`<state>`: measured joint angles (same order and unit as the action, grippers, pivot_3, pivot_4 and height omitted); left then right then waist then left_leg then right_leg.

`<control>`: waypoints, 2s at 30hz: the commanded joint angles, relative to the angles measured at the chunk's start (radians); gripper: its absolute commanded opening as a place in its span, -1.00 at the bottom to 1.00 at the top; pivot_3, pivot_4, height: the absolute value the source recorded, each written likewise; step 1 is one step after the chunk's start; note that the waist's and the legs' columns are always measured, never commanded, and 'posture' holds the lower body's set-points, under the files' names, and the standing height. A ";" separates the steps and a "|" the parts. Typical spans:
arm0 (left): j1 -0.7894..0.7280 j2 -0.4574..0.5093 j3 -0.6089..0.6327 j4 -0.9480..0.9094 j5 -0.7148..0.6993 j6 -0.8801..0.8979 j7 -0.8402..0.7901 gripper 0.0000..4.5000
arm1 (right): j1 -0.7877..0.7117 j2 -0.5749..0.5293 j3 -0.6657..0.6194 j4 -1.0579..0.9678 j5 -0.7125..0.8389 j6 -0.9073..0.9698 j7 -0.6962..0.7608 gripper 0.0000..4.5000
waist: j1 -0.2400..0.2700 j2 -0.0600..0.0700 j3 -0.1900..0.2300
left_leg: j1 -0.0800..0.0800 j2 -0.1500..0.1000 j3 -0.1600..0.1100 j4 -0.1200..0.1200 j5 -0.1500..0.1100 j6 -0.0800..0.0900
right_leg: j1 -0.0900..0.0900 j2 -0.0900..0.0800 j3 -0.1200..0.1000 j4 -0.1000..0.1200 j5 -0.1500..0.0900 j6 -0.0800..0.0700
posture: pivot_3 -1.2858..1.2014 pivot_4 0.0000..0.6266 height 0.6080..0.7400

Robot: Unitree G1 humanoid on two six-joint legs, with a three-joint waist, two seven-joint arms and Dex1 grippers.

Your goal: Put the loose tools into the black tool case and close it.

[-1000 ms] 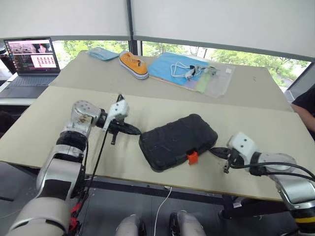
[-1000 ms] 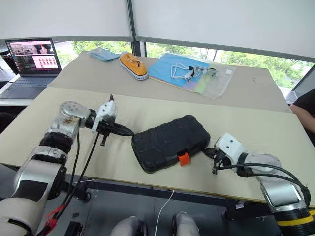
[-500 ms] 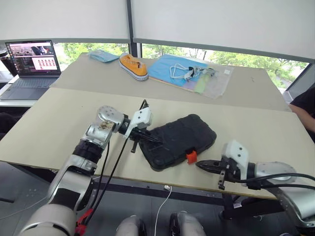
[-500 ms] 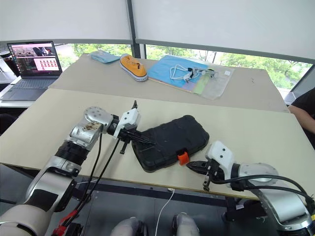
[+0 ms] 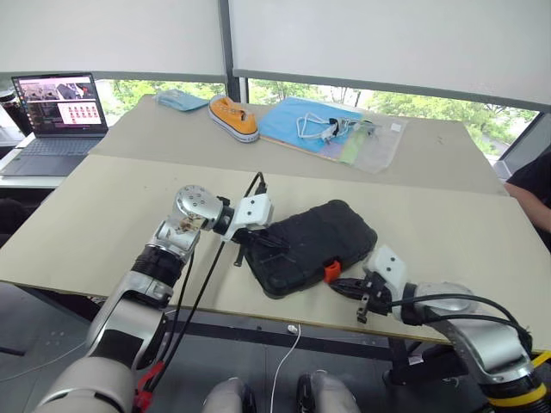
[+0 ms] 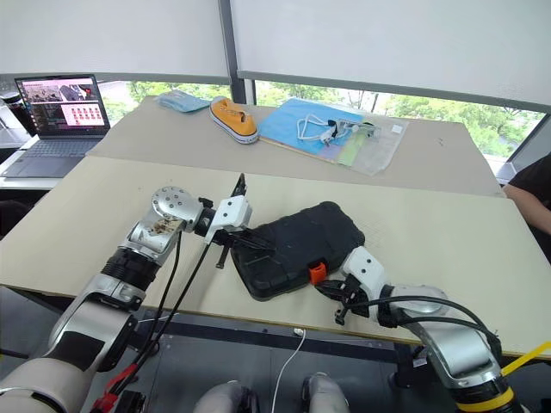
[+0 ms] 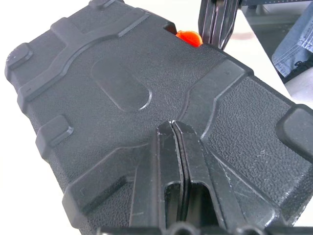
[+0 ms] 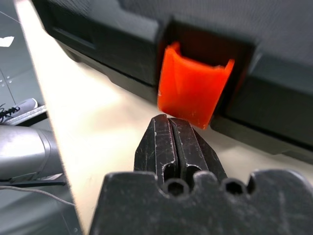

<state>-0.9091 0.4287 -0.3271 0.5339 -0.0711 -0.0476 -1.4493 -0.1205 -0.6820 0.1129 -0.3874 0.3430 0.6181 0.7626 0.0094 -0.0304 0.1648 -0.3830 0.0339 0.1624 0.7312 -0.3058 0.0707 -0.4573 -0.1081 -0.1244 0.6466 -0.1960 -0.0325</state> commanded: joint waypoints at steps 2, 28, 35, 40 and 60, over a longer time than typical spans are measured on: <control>-0.002 -0.019 -0.041 0.030 0.054 -0.001 0.019 -0.98 | -0.021 -0.006 -0.038 -0.046 0.013 -0.010 0.005 -1.00 | 0.000 0.000 0.000 | 0.000 0.000 0.000 0.000 0.000 0.000 | 0.000 0.000 0.000 0.000 0.000 0.000 | 0.03 -0.52 0.67; -0.019 -0.033 -0.038 0.078 0.063 -0.047 0.031 -0.98 | -0.065 -0.138 -0.098 -0.099 0.118 0.114 0.049 -1.00 | 0.003 0.001 -0.001 | -0.002 0.000 0.000 0.000 -0.003 0.005 | 0.000 0.000 -0.001 -0.005 0.001 0.001 | 0.03 -0.52 0.67; -0.018 -0.033 -0.040 0.086 0.065 -0.056 0.034 -0.98 | 0.030 -0.176 -0.190 -0.158 0.160 0.125 0.038 -1.00 | 0.003 0.001 -0.001 | -0.002 0.000 0.000 0.000 -0.003 0.005 | 0.000 -0.001 -0.001 -0.005 0.001 0.002 | 0.03 -0.52 0.67; -0.028 -0.049 -0.045 0.105 0.071 -0.068 0.035 -0.98 | 0.071 -0.153 -0.191 -0.174 0.160 0.128 0.011 -1.00 | 0.003 0.001 -0.001 | -0.002 0.000 0.000 0.000 -0.003 0.005 | 0.000 -0.001 -0.001 -0.005 0.001 0.002 | 0.03 -0.52 0.67; -0.052 -0.085 -0.084 0.231 0.166 -0.226 0.078 -0.98 | -0.078 -0.014 -0.131 -0.136 0.132 0.113 -0.049 -1.00 | -0.006 0.001 -0.002 | -0.002 0.000 0.000 0.000 -0.004 0.006 | 0.000 -0.001 0.000 -0.005 0.001 0.002 | 0.03 -0.52 0.67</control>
<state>-0.9974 0.3381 -0.3532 0.7186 0.0214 -0.2626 -1.3667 -0.1388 -0.7149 0.0604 -0.4789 0.4253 0.7564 0.7184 0.0030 -0.0289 0.1633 -0.3853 0.0340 0.1624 0.7310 -0.3093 0.0768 -0.4576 -0.1088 -0.1248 0.6420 -0.1951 -0.0305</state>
